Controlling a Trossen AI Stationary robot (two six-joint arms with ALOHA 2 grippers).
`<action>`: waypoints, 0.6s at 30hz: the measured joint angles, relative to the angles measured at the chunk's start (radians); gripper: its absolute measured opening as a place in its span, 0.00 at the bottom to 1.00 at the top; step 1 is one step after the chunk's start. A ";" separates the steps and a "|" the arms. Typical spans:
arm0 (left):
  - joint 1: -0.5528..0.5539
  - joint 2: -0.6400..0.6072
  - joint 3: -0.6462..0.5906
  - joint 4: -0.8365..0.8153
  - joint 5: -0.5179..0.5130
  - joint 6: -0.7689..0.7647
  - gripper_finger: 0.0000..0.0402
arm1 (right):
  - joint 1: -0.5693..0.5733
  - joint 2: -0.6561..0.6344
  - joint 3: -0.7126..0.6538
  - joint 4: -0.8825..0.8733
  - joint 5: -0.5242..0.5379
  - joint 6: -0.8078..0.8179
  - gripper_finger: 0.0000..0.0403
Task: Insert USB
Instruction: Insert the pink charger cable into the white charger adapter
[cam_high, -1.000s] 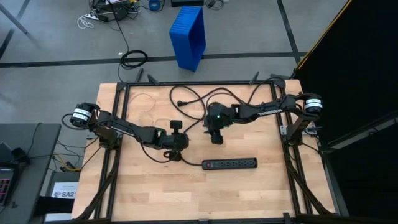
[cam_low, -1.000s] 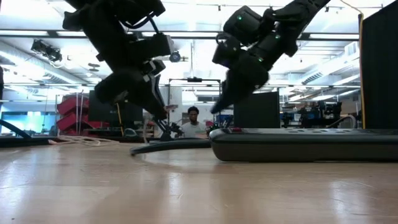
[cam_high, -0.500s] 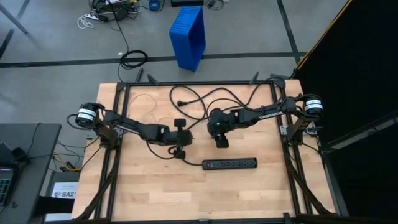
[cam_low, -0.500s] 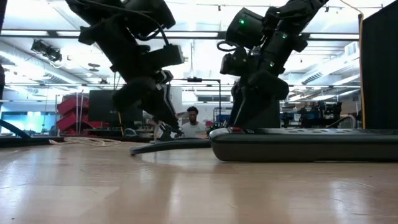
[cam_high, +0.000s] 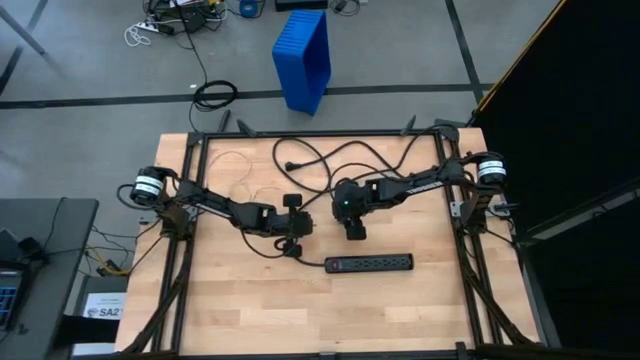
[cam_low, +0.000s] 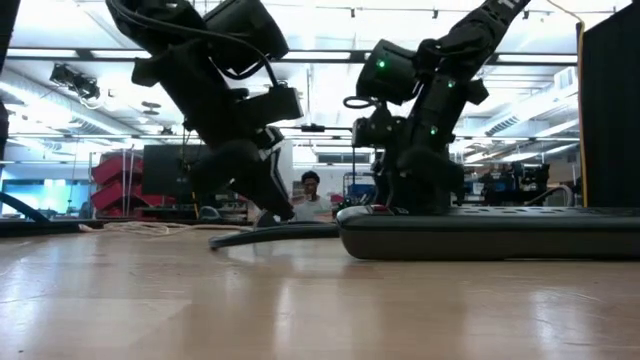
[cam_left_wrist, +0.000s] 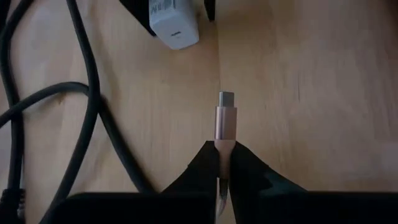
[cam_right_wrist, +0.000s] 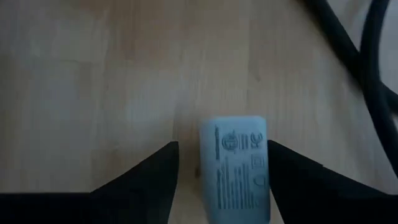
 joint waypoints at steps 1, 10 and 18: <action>0.000 0.000 0.000 0.002 0.000 -0.009 0.00 | -0.001 0.002 0.001 0.011 0.004 -0.002 0.47; 0.000 0.000 0.000 0.025 -0.017 -0.037 0.00 | -0.006 0.004 0.001 0.002 0.026 -0.008 0.22; 0.000 0.000 0.011 -0.034 -0.046 -0.095 0.00 | 0.029 0.004 0.021 0.018 0.097 -0.025 0.22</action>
